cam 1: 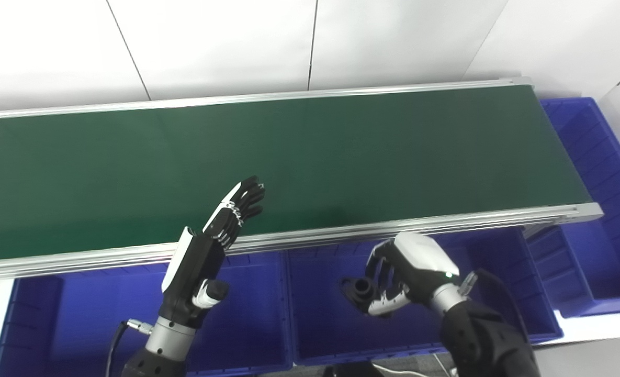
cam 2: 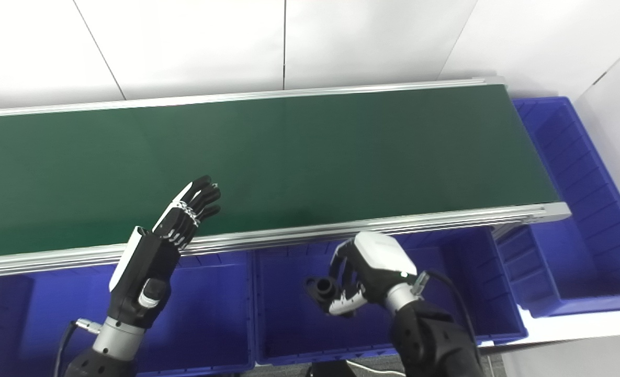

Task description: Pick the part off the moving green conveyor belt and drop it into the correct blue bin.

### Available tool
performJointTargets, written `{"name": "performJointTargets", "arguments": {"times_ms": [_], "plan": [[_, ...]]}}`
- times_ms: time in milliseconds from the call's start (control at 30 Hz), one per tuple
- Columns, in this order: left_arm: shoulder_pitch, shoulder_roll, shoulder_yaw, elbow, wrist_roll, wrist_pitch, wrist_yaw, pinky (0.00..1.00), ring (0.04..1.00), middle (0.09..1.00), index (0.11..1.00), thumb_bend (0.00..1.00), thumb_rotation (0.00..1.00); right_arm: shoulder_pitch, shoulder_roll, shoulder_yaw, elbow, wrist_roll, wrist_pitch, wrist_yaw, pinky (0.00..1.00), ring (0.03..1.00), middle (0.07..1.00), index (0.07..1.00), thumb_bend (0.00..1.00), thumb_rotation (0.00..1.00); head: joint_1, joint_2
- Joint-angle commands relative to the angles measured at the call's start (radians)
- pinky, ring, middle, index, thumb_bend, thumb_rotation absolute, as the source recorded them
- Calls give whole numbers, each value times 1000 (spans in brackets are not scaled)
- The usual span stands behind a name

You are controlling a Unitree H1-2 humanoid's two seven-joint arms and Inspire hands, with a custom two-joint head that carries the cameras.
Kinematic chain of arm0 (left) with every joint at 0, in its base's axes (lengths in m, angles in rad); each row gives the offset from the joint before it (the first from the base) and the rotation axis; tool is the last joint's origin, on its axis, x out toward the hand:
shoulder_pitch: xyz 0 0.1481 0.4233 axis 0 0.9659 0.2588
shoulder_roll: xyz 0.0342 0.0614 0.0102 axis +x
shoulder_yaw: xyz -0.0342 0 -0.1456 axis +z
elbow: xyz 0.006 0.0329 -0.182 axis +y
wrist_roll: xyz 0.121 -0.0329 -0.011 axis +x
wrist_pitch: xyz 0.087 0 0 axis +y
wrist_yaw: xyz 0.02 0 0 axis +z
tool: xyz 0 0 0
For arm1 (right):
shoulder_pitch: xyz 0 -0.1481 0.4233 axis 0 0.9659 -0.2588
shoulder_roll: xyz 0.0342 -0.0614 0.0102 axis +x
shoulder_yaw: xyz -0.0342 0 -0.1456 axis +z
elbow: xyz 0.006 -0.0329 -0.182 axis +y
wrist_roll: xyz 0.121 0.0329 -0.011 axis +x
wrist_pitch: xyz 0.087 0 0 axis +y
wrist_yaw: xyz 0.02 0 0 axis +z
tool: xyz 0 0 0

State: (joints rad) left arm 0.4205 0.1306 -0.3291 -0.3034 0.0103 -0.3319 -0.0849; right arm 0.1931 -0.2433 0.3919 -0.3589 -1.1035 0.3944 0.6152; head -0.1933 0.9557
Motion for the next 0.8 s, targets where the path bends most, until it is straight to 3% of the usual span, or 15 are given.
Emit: {"name": "performJointTargets", "arguments": {"times_ms": [0, 167, 200, 233, 267, 300, 400, 767], "plan": [[5, -9, 1, -28, 10, -8, -12, 880, 930, 926, 932, 924, 935, -21, -2, 7, 6, -26, -15, -25, 185, 263, 362, 491, 510, 134, 2, -3], [12, -22, 3, -25, 14, -21, -20, 880, 925, 923, 931, 917, 928, -20, -19, 23, 36, -60, -23, -27, 193, 275, 383, 493, 511, 163, 22, -21], [13, -23, 3, -24, 13, -23, -20, 881, 924, 923, 929, 916, 928, -20, -25, 28, 39, -67, -29, -27, 242, 330, 431, 599, 644, 367, 22, -21], [16, -25, 2, -22, 15, -29, -20, 882, 924, 923, 929, 916, 928, -21, -34, 36, 39, -82, -27, -7, 259, 349, 448, 635, 689, 437, 30, -24], [18, -27, 2, -20, 16, -34, -19, 876, 919, 920, 924, 918, 928, -22, -40, 41, 38, -93, -25, 9, 478, 524, 574, 685, 763, 547, 32, -25], [21, -28, 1, -20, 18, -36, -19, 874, 918, 919, 922, 919, 928, -21, -45, 44, 36, -99, -21, 23, 553, 584, 617, 702, 788, 584, 41, -29], [28, -31, 0, -21, 26, -41, -19, 880, 920, 918, 919, 922, 927, -15, -51, 45, 24, -100, -12, 44, 667, 706, 738, 710, 844, 622, 48, -33], [33, -34, 4, 5, 20, -71, -30, 876, 914, 920, 921, 909, 920, 8, -51, 34, -31, -96, -14, 71, 686, 718, 759, 727, 867, 648, 77, -52]]}}
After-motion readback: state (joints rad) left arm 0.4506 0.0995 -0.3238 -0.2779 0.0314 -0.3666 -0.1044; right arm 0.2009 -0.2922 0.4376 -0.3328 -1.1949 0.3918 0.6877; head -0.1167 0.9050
